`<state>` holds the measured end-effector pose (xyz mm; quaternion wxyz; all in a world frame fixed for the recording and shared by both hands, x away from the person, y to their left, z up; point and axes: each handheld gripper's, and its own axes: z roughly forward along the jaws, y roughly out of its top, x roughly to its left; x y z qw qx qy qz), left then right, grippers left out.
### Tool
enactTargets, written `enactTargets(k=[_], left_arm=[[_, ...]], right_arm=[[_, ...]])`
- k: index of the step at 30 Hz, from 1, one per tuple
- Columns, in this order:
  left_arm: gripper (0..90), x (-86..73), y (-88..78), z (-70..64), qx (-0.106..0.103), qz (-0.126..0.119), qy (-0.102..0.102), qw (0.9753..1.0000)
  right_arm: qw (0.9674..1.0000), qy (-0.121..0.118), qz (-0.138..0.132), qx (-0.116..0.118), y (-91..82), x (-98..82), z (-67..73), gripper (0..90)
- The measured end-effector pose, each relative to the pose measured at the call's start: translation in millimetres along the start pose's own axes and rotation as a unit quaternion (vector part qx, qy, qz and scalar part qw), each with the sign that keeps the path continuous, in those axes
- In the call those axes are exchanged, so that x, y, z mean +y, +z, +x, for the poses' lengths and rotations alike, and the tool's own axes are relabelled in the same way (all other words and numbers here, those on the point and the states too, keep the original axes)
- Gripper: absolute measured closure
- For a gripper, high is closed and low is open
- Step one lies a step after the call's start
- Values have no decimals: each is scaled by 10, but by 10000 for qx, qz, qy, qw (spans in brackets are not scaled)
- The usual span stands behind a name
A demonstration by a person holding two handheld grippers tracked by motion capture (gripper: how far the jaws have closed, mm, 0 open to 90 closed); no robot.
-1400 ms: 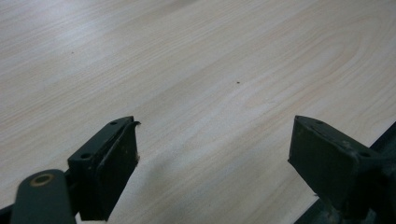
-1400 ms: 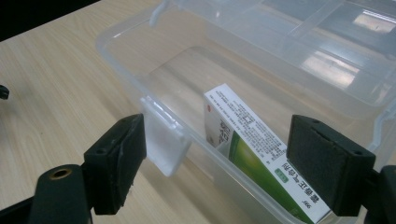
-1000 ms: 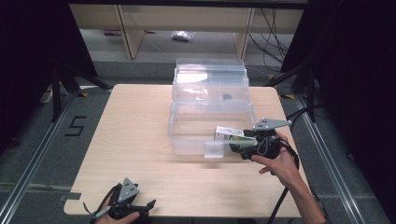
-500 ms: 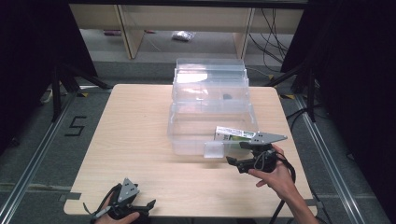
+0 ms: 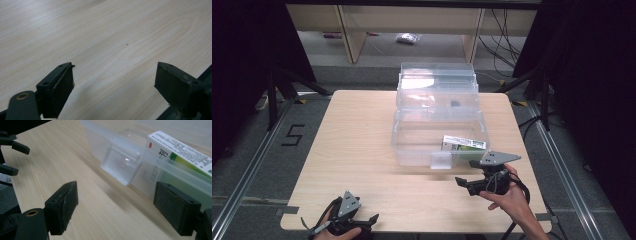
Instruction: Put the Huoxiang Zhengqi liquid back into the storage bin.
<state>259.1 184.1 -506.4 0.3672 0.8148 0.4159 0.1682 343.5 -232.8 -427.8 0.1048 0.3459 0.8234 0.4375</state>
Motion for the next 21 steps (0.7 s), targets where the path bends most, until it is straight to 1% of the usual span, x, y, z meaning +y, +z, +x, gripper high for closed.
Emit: enactTargets(k=[1,2,3,4,5,6,7,8,9,10,11,12,13,14,15,16,17,18,19,20,21], left_arm=[[149,0,0,9,51,35,42,10000],[149,3,-7,18,51,85,97,9999],[149,1,-3,19,30,67,101,9999],[149,1,-1,17,34,58,92,9999],[149,4,-4,14,39,78,86,9999],[149,3,-10,14,27,86,104,9999],[149,1,0,9,44,44,45,10000],[149,3,-6,17,52,80,94,9999],[149,3,-6,17,52,80,94,9999],[149,2,-2,8,50,42,44,10000],[149,2,-2,8,50,42,44,10000],[149,3,-9,15,19,80,106,9999],[149,2,-8,11,51,74,94,9999],[149,3,-11,12,49,73,91,9999],[149,1,-2,2,33,2,11,10000],[149,5,-13,13,48,91,100,9999],[149,5,-7,17,21,59,139,9999],[149,5,-10,13,47,72,130,9999],[149,4,-13,9,39,68,105,9999],[149,9,-32,33,-6,184,258,9995],[149,11,-35,32,19,203,258,9995]], right_arm=[[9999,-125,19,64,-2,-11,-24,202],[9999,-139,26,55,3,-33,-25,199],[9999,-52,67,64,-12,-52,-10,199],[9998,-178,13,13,-14,-68,-34,195],[9999,-167,-9,-9,-20,-87,-36,188],[9999,-95,33,45,-23,-106,-30,179],[10000,-45,30,43,-27,-125,-26,173],[10000,-29,75,55,-33,-143,-22,164],[10000,-29,75,55,-33,-143,-22,164],[9998,-172,40,38,-32,-175,-41,160],[9998,-172,40,38,-32,-175,-41,160],[9999,-102,60,95,-32,-193,-35,160],[9999,-76,63,27,-36,-214,-32,160],[10000,-21,80,36,-41,-230,-21,160],[9999,-76,101,71,-39,-243,-34,160],[9999,-86,111,90,-33,-265,-37,160],[9999,39,137,38,-38,-280,-18,160],[9998,62,159,41,-40,-297,-11,160],[9999,-1,143,28,-38,-310,-15,160],[9998,-55,173,44,-33,-329,-21,160],[9998,-47,215,-1,-38,-344,-16,160]])
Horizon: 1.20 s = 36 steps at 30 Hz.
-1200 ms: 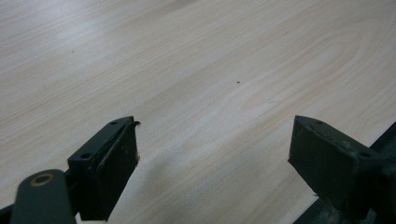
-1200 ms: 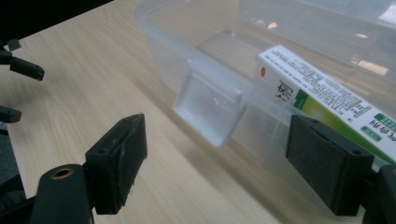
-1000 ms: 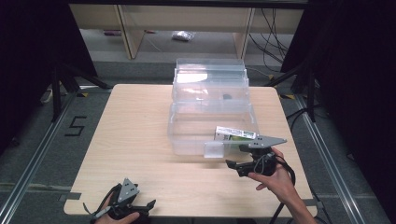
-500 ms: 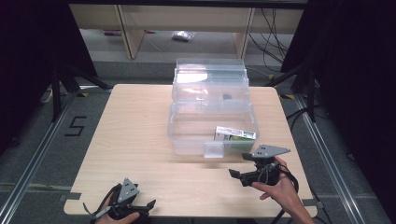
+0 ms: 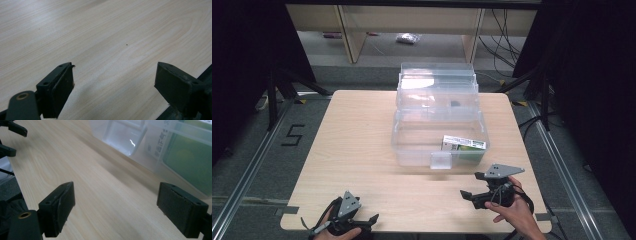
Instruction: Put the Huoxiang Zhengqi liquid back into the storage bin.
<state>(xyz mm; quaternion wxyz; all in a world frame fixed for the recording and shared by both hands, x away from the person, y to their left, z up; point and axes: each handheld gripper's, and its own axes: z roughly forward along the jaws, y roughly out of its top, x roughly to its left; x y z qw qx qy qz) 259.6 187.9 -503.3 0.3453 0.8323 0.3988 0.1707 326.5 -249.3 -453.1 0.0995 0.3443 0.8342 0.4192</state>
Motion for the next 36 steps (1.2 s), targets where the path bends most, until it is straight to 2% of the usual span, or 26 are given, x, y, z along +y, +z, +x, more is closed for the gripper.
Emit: enactTargets(k=[3,4,5,8,9,10,11,13,14,16,17,18,20,21,22,24,26,27,28,29,34,35,36], left_arm=[[149,-2,2,-3,4,-7,12,10000],[149,0,1,-2,2,-1,22,10000],[149,0,0,-1,7,-4,22,10000],[149,0,0,-3,9,-5,20,10000],[149,-2,11,-6,54,-23,8,10000],[149,-4,23,-20,65,-112,-112,9999],[149,-2,2,-9,-11,-67,-42,10000],[149,0,3,2,-10,-19,27,10000],[149,1,-4,-6,24,8,19,10000],[149,-4,24,-21,78,-107,-109,9999],[149,-3,13,-22,-4,-140,-139,9998],[149,-2,-1,-3,-14,-30,-5,10000],[149,-2,5,-4,42,-6,29,10000],[149,-5,25,-19,68,-85,-77,9999],[149,-5,24,-19,72,-99,-87,9999],[149,-3,21,-22,53,-123,-121,9998],[149,-2,12,-25,39,-93,-86,9999],[149,0,-4,-12,19,-6,13,10000],[149,0,2,-10,33,-14,2,10000],[149,-2,15,-23,54,-99,-100,9999],[149,0,-5,-10,15,-8,12,10000],[149,1,-4,-11,16,-7,12,10000],[149,2,-1,-17,-15,-29,-26,10000]], right_arm=[[10000,32,78,-31,8,-44,22,160],[10000,-33,59,24,16,-57,14,161],[9999,80,115,-8,14,-78,43,161],[9997,-153,166,-68,28,-110,39,161],[9997,-159,177,-76,25,-123,47,161],[9996,-52,265,-41,21,-135,68,161],[9996,-39,265,-33,27,-149,71,161],[9995,-100,288,-39,36,-171,79,161],[9994,-98,315,-55,38,-181,86,161],[9993,-137,352,-30,47,-208,94,162],[9990,-172,402,-26,43,-217,92,161],[9990,-206,384,-27,47,-226,93,161],[9988,-120,463,-65,38,-251,104,161],[9989,-21,469,-46,39,-267,127,161],[9988,-153,470,-1,43,-275,106,161],[9986,-111,517,-40,40,-303,115,161],[9982,11,596,-93,38,-332,145,161],[9981,-71,606,-103,40,-351,139,161],[9984,-124,533,-134,47,-366,140,161],[9981,-78,599,-135,34,-372,149,161],[9977,-3,644,-196,3,-436,160,162],[9974,148,679,-203,-4,-453,185,162],[9976,2,666,-186,-4,-463,161,162]])
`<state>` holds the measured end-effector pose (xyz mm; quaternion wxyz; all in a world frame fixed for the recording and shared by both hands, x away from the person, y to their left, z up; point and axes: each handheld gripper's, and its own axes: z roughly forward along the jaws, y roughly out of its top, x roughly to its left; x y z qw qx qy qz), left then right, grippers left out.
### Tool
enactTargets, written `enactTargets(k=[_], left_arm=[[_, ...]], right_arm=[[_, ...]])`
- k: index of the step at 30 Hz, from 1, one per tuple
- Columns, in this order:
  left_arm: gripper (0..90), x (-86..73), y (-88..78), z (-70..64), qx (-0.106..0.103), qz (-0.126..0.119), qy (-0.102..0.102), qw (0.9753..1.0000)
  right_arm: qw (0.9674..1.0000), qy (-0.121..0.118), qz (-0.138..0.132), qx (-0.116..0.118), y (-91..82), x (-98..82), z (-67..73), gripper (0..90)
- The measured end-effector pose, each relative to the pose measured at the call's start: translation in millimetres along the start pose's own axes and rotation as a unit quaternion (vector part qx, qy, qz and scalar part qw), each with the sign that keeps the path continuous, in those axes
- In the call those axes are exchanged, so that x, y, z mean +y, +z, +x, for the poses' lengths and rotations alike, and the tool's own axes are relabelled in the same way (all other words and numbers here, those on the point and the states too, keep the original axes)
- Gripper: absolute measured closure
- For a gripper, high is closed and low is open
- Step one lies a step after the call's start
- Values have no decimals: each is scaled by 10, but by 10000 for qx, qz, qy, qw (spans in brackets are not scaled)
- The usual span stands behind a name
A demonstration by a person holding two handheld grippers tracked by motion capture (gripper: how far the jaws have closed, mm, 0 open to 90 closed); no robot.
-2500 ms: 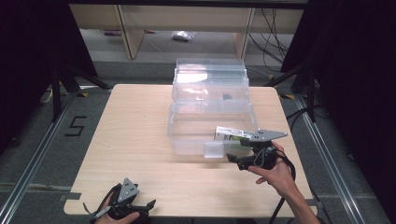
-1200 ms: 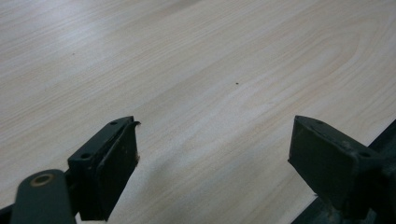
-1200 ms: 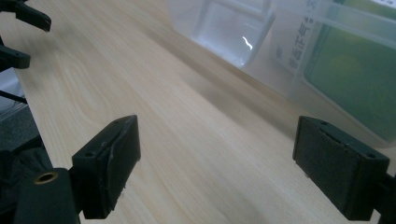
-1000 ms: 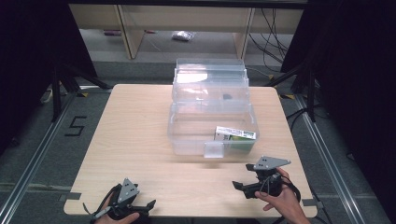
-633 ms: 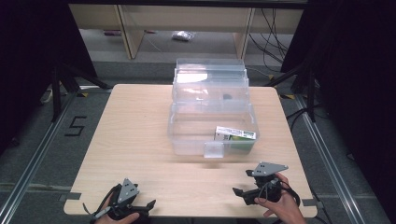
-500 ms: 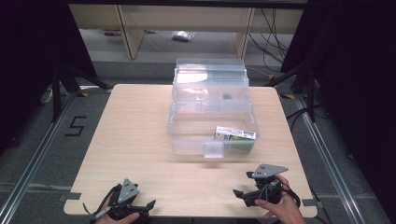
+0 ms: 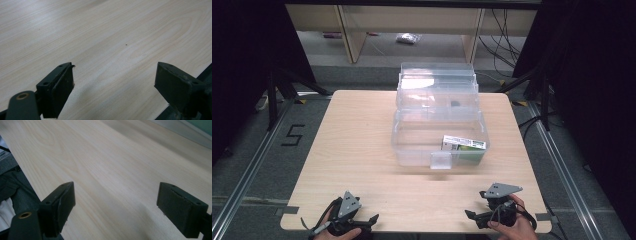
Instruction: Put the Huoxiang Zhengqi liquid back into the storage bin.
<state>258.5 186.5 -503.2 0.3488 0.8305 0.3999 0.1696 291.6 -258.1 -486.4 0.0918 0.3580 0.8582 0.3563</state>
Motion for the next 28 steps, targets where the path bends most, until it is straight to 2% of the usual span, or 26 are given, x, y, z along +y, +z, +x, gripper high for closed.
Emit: enactTargets(k=[2,3,4,5,6,7,8,9,10,11,12,13,14,15,17,20,21,22,24,26,27,28], left_arm=[[149,-1,-2,1,9,4,9,10000],[149,-1,-4,8,30,28,35,10000],[149,-1,-2,5,31,1,2,10000],[149,-2,6,2,64,-17,-11,10000],[149,-3,14,-8,76,-81,-94,9999],[149,-3,14,-8,75,-78,-87,9999],[149,-4,17,-9,74,-95,-106,9999],[149,-3,14,-8,60,-94,-107,9999],[149,-3,14,-12,60,-111,-137,9998],[149,-3,6,-6,58,-63,-79,9999],[149,-2,8,-2,44,-57,-57,10000],[149,-3,19,-6,76,-77,-74,9999],[149,-2,12,-7,50,-75,-76,9999],[149,2,-7,11,29,40,56,10000],[149,-2,20,-4,84,-75,-65,9999],[149,-1,15,-11,50,-89,-95,9999],[149,1,7,-5,22,-50,-46,10000],[149,0,3,1,10,-21,4,10000],[149,0,1,0,18,-8,4,10000],[149,2,-1,14,51,38,72,10000],[149,0,21,-6,72,-82,-75,9999],[149,0,21,-6,72,-82,-75,9999]], right_arm=[[9999,80,-58,-48,17,-35,12,161],[9999,84,73,-48,0,-41,14,162],[9998,192,20,-99,8,-60,41,162],[9999,102,88,-107,0,-64,26,162],[9998,127,101,-150,10,-80,33,162],[9996,182,115,-176,11,-88,45,162],[9994,145,246,-195,-7,-90,47,162],[9996,94,114,-232,12,-106,50,162],[9995,9,210,-247,-2,-110,44,161],[9995,53,161,-272,10,-121,53,162],[9992,136,270,-255,-7,-125,72,162],[9994,94,154,-280,5,-132,71,162],[9995,37,160,-276,2,-133,64,161],[9995,25,170,-278,-1,-133,62,162],[9994,37,173,-285,-1,-136,64,162],[9994,19,245,-257,-15,-128,59,162],[9995,30,214,-219,-16,-125,55,162],[9996,153,135,-186,-9,-127,69,162],[9995,111,232,-199,-26,-121,64,162],[9996,131,147,-222,-13,-123,63,162],[9995,137,145,-227,-13,-122,64,162],[9995,129,140,-234,-13,-122,64,162]])
